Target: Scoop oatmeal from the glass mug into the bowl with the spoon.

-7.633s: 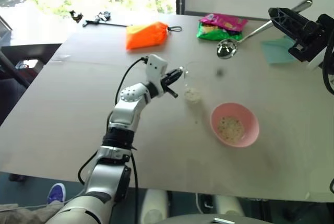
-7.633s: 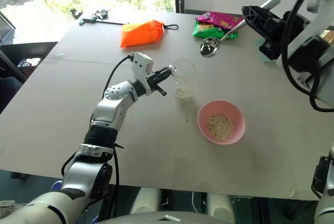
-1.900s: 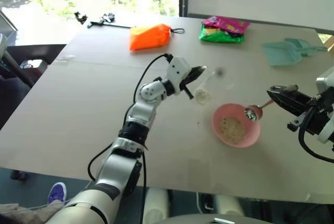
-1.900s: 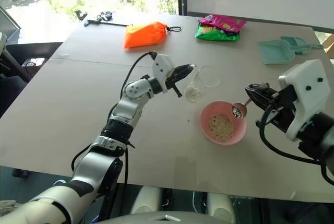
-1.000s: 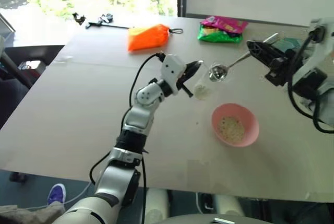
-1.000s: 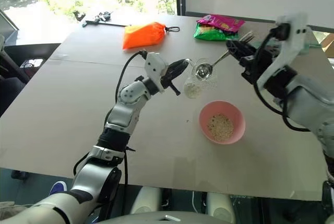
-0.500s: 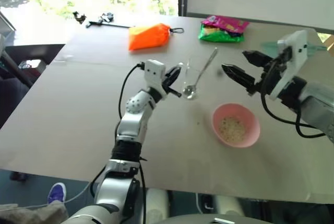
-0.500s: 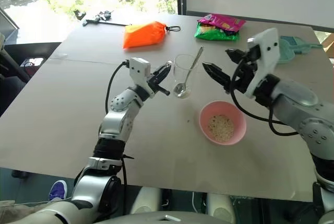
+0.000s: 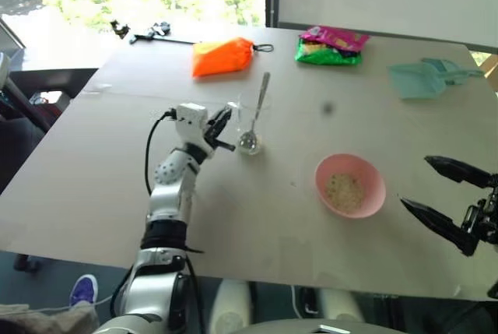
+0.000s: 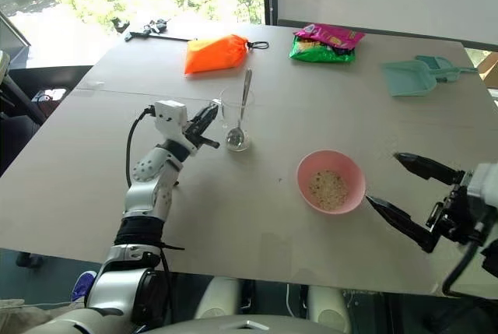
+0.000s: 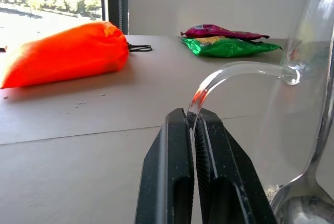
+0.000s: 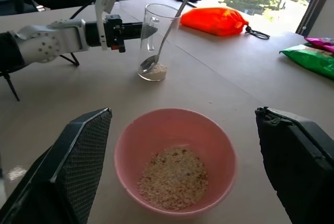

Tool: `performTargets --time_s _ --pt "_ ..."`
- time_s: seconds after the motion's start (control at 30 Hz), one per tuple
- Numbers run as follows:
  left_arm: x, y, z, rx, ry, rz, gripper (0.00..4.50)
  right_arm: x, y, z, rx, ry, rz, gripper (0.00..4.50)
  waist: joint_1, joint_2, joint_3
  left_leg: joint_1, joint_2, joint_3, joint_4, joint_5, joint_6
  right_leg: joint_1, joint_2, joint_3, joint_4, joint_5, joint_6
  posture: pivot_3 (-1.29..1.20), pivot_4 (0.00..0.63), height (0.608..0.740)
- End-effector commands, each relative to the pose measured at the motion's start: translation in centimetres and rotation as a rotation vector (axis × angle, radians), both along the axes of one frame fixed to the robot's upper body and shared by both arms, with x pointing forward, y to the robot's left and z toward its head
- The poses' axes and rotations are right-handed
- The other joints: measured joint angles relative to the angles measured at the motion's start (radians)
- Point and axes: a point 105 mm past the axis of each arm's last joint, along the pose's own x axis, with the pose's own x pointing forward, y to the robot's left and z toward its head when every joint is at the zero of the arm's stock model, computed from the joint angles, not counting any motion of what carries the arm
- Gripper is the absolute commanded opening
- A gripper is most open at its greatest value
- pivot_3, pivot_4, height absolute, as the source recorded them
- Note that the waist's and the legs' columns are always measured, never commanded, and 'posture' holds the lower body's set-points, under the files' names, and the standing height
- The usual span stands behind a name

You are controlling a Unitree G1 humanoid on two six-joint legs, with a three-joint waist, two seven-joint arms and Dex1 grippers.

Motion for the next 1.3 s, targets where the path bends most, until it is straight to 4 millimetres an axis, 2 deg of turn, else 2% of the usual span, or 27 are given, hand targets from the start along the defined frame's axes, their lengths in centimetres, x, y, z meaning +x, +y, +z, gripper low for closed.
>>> performTargets --time_s 0.03,0.2,0.37,0.53,0.57,0.63,0.77,0.97,1.17,1.3 --pt "0.4 1.0 0.8 -0.013 -0.035 0.026 0.00 -0.6 1.0 1.5 0.021 -0.072 0.072 4.44 0.000 0.000 0.000 0.001 0.000 -0.001 0.000 0.000 0.000 0.000 0.000 0.001 0.000 0.000 0.000 0.00 0.150 0.740" --pt "0.8 1.6 0.4 -0.021 -0.016 0.038 0.00 -0.3 1.8 1.7 0.002 -0.116 0.095 4.44 0.002 0.000 0.000 0.002 0.000 -0.001 0.000 0.000 0.000 0.001 0.000 0.002 0.002 0.000 0.000 0.00 0.150 0.740" --pt "0.2 1.8 -0.6 -0.026 0.007 0.020 1.87 0.0 1.7 1.2 -0.035 -0.117 0.089 4.50 0.002 0.000 0.000 0.002 0.000 0.000 0.000 0.000 0.000 0.000 0.000 0.002 0.002 0.000 0.000 0.00 0.150 0.740" --pt "-1.3 2.5 -1.2 -0.031 0.015 0.019 4.29 0.4 1.2 0.1 -0.055 -0.095 0.047 4.50 0.002 0.000 -0.001 0.002 0.000 0.000 0.000 0.000 0.000 0.000 0.000 0.003 0.002 0.000 0.000 0.00 0.150 0.740" --pt "-1.7 2.6 -1.3 -0.027 0.018 0.016 4.41 0.5 0.9 -0.3 -0.060 -0.087 0.029 4.50 0.001 0.000 -0.001 0.002 0.000 0.000 0.000 0.000 0.000 0.000 0.000 0.003 0.002 0.000 0.000 0.00 0.150 0.740" --pt "-2.8 3.0 -1.3 -0.015 0.031 0.009 4.41 0.6 0.2 -1.1 -0.076 -0.064 -0.020 4.50 0.001 0.000 -0.001 0.002 0.000 0.000 -0.001 0.000 0.000 0.000 0.000 0.003 0.002 0.000 0.000 0.00 0.150 0.740" --pt "-6.2 3.9 -1.5 0.059 0.098 -0.060 4.41 0.4 -2.5 -3.2 -0.126 0.016 -0.134 4.50 0.001 0.001 -0.001 0.003 0.001 0.001 -0.001 0.000 0.000 0.000 0.000 0.004 0.002 0.000 -0.001 0.00 0.150 0.740" --pt "-10.1 4.0 -1.6 0.122 0.221 -0.199 4.41 1.3 -6.1 -4.5 -0.178 0.054 -0.284 4.50 0.003 0.002 -0.001 0.005 0.001 0.002 -0.001 0.000 0.000 0.000 -0.001 0.004 0.002 -0.003 -0.003 0.00 0.150 0.740" --pt "-13.0 1.9 -1.6 0.130 0.277 -0.299 4.41 5.6 -7.8 -4.4 -0.228 0.038 -0.347 4.50 -0.002 0.003 -0.001 0.010 0.002 0.008 -0.002 0.000 0.000 0.001 -0.001 0.010 0.003 -0.004 -0.002 0.00 0.150 0.740" --pt "-13.8 2.0 -1.3 0.123 0.287 -0.285 4.41 6.9 -8.0 -3.8 -0.251 0.034 -0.312 4.50 0.000 0.004 -0.001 0.011 0.002 0.008 -0.005 0.000 0.000 0.000 0.001 0.011 0.003 -0.003 -0.005 0.00 0.150 0.740"
